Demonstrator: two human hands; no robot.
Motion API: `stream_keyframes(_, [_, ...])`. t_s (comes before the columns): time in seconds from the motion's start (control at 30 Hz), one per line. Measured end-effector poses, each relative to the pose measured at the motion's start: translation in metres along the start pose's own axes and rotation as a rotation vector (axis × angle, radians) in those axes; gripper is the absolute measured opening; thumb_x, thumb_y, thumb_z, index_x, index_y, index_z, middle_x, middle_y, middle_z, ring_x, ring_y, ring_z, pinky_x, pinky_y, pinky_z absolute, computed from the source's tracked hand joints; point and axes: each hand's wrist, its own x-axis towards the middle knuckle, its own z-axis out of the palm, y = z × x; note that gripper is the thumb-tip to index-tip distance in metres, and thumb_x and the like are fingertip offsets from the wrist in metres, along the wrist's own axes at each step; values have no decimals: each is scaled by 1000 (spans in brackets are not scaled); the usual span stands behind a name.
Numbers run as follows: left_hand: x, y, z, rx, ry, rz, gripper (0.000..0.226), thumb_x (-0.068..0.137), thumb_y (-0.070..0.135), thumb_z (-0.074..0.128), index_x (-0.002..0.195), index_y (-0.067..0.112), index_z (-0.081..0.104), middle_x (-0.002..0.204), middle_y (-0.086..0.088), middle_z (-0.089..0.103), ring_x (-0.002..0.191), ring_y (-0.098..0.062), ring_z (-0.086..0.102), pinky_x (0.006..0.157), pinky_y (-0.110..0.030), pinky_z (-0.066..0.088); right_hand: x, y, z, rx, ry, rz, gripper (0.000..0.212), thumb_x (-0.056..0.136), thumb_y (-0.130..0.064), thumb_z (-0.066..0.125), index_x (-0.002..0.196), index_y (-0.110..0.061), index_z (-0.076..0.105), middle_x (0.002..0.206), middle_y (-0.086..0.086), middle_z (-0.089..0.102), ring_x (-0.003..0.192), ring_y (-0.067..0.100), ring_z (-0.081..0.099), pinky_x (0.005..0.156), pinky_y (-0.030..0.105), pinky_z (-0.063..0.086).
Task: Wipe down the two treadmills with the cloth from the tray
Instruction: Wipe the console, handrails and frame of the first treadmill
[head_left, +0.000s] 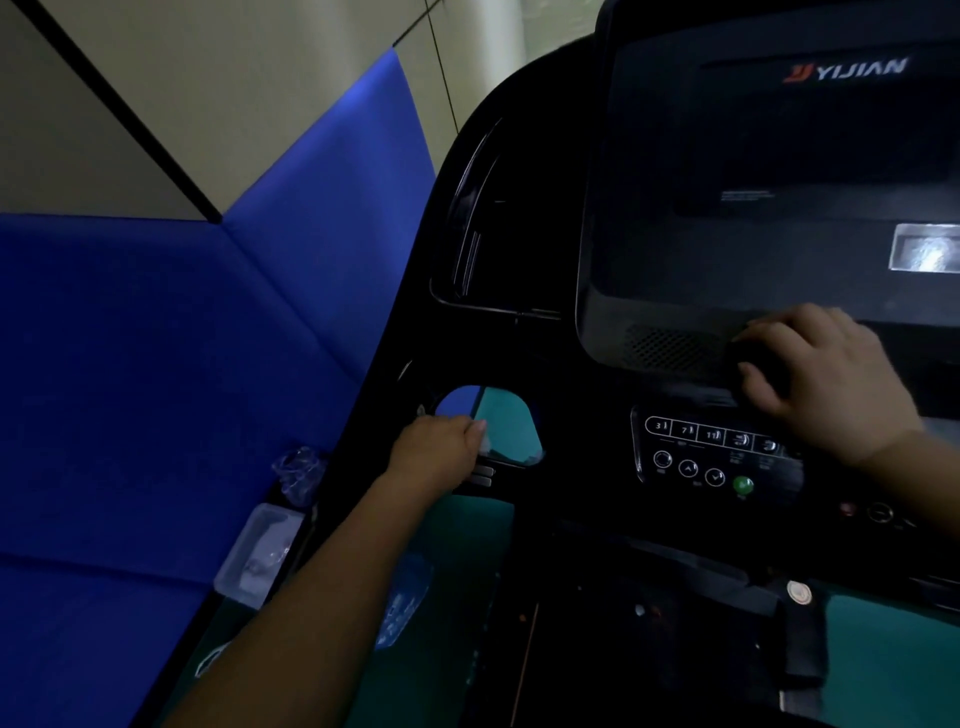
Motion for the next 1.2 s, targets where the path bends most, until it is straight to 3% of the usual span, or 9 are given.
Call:
stream_keyframes(0.07, [5, 4, -2, -152, -107, -104, 40, 100, 41, 24, 97, 17, 56, 98, -9, 63, 92, -30, 57, 80, -37, 46, 0, 0, 0, 4, 5, 0, 43, 84, -39, 44, 104, -10, 67, 102, 15, 58, 89, 38, 51, 76, 45, 44])
stream_keyframes(0.17, [-8, 18, 4, -296, 7, 12, 37, 99, 38, 26, 97, 16, 56, 98, -9, 62, 93, -29, 54, 80, -39, 45, 0, -1, 1, 2, 14, -3, 42, 84, -39, 44, 104, -10, 67, 102, 14, 59, 89, 37, 51, 75, 45, 44])
stream_keyframes(0.27, [-19, 61, 16, -360, 127, 67, 41, 92, 29, 24, 101, 14, 61, 96, -8, 63, 91, -28, 55, 101, -41, 35, 1, -1, 1, 3, 6, -3, 41, 84, -38, 45, 104, -11, 67, 102, 14, 59, 90, 37, 51, 76, 44, 44])
stream_keyframes(0.37, [-20, 96, 22, -499, 266, -173, 42, 92, 22, 27, 115, 11, 60, 107, -8, 60, 102, -25, 51, 101, -35, 30, 1, 0, 2, 1, 12, -9, 40, 84, -37, 46, 104, -10, 67, 102, 14, 59, 90, 36, 52, 76, 44, 44])
stream_keyframes(0.53, [-1, 76, -1, -1336, 356, -589, 36, 102, 27, 29, 111, 11, 60, 104, -13, 63, 84, -26, 58, 73, -37, 45, 2, 0, 3, 22, 8, -10, 37, 83, -36, 49, 104, -12, 67, 104, 12, 60, 92, 36, 52, 78, 44, 43])
stream_keyframes(0.67, [26, 93, -26, -1720, 430, -715, 34, 103, 28, 22, 127, 20, 45, 124, -8, 55, 98, -31, 61, 84, -42, 49, 0, 1, 3, 15, 33, -15, 36, 83, -35, 49, 103, -12, 68, 102, 11, 59, 91, 36, 52, 76, 43, 42])
stream_keyframes(0.83, [2, 144, -25, -1286, 297, -592, 51, 104, 25, 24, 152, 21, 8, 139, -16, 43, 117, -24, 51, 86, -21, 34, 1, -1, 1, 9, 19, -5, 37, 82, -36, 48, 104, -12, 67, 101, 12, 58, 92, 36, 52, 77, 42, 42])
stream_keyframes(1.0, [-31, 139, -25, -1173, 195, -377, 53, 104, 23, 25, 153, 27, 5, 144, -6, 37, 105, 1, 35, 74, 3, 26, 0, -2, 1, 0, 19, -1, 37, 82, -36, 48, 104, -12, 67, 101, 13, 57, 91, 36, 51, 77, 43, 43])
stream_keyframes(1.2, [2, 133, -31, -1339, 279, -529, 53, 104, 23, 24, 152, 23, 3, 148, -10, 35, 127, -20, 42, 91, -18, 28, 0, -3, 0, -10, 18, -7, 40, 83, -37, 46, 105, -9, 66, 99, 15, 55, 91, 37, 50, 76, 44, 43])
